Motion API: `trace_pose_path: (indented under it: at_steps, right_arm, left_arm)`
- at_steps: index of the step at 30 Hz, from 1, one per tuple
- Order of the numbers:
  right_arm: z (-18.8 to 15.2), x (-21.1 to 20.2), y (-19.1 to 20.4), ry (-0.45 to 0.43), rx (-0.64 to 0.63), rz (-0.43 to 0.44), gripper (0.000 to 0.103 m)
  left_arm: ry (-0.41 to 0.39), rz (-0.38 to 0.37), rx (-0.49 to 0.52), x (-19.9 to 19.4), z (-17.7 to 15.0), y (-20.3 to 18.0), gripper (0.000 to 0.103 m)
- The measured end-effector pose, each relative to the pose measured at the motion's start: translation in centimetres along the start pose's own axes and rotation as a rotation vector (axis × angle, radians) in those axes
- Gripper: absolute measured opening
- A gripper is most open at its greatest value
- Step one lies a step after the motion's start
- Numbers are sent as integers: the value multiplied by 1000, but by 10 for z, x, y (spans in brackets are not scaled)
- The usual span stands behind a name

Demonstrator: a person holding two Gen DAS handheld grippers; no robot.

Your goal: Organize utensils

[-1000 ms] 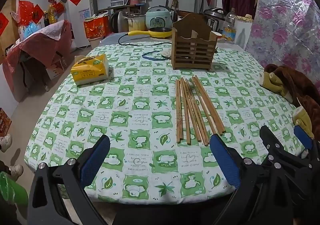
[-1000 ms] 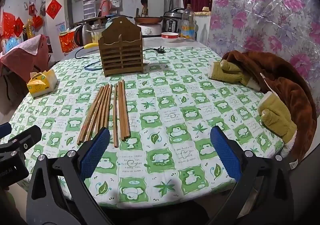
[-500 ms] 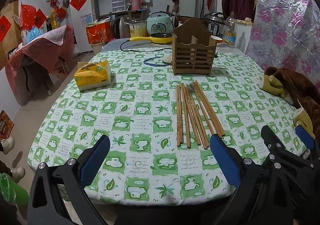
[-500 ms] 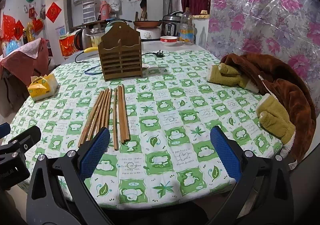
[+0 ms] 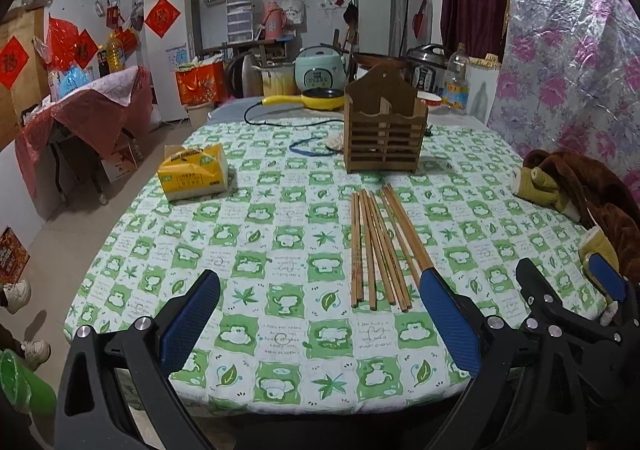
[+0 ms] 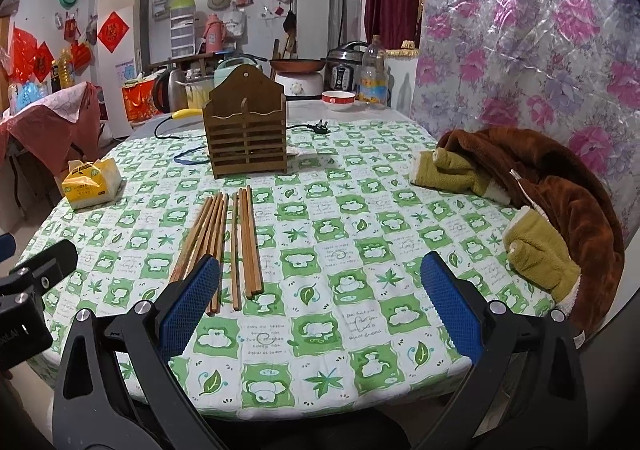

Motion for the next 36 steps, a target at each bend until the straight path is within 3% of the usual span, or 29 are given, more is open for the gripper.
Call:
trace_pose_path:
  at_steps: [36]
  right_arm:
    - [0,-4,-1,-3,3,0,97]
  left_arm:
    - [4,-12,-7,-1,0,-2,98]
Point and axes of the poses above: each gripper's, at about its wrist camera, not at the fingertips, and x roughly the way its jaws point, y to its left, z to its top, the point moved 10 cm from there along x, roughly the way its jaws point, and after that the axes turned 7 degrees about -x, right-handed, at the moved point
